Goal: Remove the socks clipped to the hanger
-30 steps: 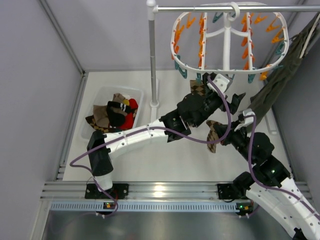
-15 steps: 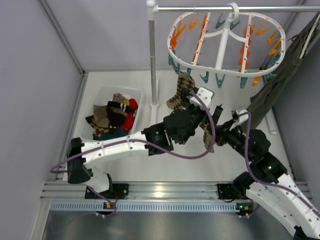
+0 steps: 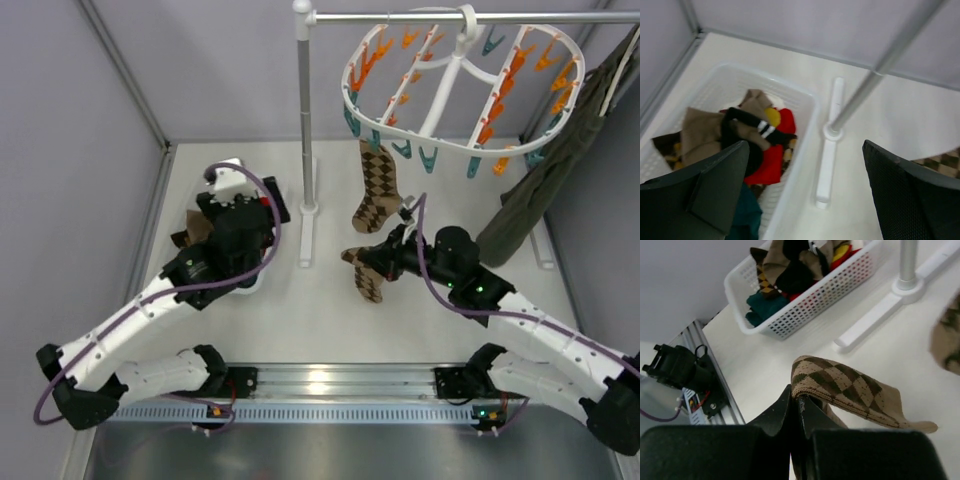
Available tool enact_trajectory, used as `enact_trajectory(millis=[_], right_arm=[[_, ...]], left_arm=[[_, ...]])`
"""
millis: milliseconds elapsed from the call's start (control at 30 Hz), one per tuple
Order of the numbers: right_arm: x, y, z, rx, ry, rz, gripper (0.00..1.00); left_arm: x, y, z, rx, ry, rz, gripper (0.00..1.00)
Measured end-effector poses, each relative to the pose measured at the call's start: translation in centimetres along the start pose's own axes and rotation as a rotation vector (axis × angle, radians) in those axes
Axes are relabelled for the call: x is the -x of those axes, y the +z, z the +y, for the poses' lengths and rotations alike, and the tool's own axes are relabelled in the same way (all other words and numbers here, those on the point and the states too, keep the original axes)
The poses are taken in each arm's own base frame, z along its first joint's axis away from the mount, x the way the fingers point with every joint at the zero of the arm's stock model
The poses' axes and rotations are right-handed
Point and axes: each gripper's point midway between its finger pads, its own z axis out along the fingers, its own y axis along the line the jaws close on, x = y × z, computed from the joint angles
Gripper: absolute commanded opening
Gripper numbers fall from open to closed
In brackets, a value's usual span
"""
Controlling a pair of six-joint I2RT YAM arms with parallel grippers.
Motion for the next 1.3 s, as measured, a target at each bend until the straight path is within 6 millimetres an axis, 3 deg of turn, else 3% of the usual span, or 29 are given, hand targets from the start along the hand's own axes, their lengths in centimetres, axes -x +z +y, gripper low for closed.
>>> enact_trajectory(millis=[67, 167, 367, 733, 833, 1000, 1033, 1100, 1167, 1200, 1300], right_arm=[[-0.1, 1.4, 1.5, 0.041, -0.007, 0.025, 0.0], [1.0, 3.9, 4.2, 0.109, -0.029, 0.027, 0.0], [5.0, 9.1, 7.7, 0.174, -0.046, -0.053, 0.0], [10.2, 20.5, 11.0, 0.232, -0.045, -0.107, 0.0], [11.7, 23.5, 11.5, 0.246, -0.048, -0.135, 0.04], [10.9, 27.9, 11.2, 0.245, -0.036, -0.116, 0.09], [10.3, 28.8, 10.9, 0.24, -0.031, -0.099, 0.12], [9.1, 30.2, 10.5, 0.232, -0.018, -0.07, 0.37], [7.7, 31.2, 10.2, 0.223, -0.003, -0.027, 0.68], [7.0, 31.5, 10.0, 0.217, 0.002, -0.007, 0.95], [5.6, 31.6, 9.8, 0.199, 0.001, 0.049, 0.99]], left_arm=[[0.4, 0.0, 4.0, 0.094, -0.042, -0.003, 0.98], [0.8, -0.7, 7.0, 0.161, -0.084, -0.005, 0.98], [0.6, -2.3, 9.1, 0.173, -0.092, 0.016, 0.98], [2.6, -6.0, 12.8, 0.151, -0.113, -0.027, 0.99], [2.9, -6.6, 13.4, 0.142, -0.112, -0.034, 0.99], [3.1, -7.2, 13.7, 0.115, -0.11, -0.038, 0.99], [3.1, -7.3, 13.6, 0.111, -0.107, -0.037, 0.99], [3.0, -7.3, 13.6, 0.102, -0.1, -0.033, 0.99], [3.0, -7.4, 13.7, 0.097, -0.094, -0.032, 0.99], [2.9, -7.5, 13.7, 0.095, -0.095, -0.031, 0.99], [2.9, -7.6, 13.9, 0.093, -0.098, -0.034, 0.99]])
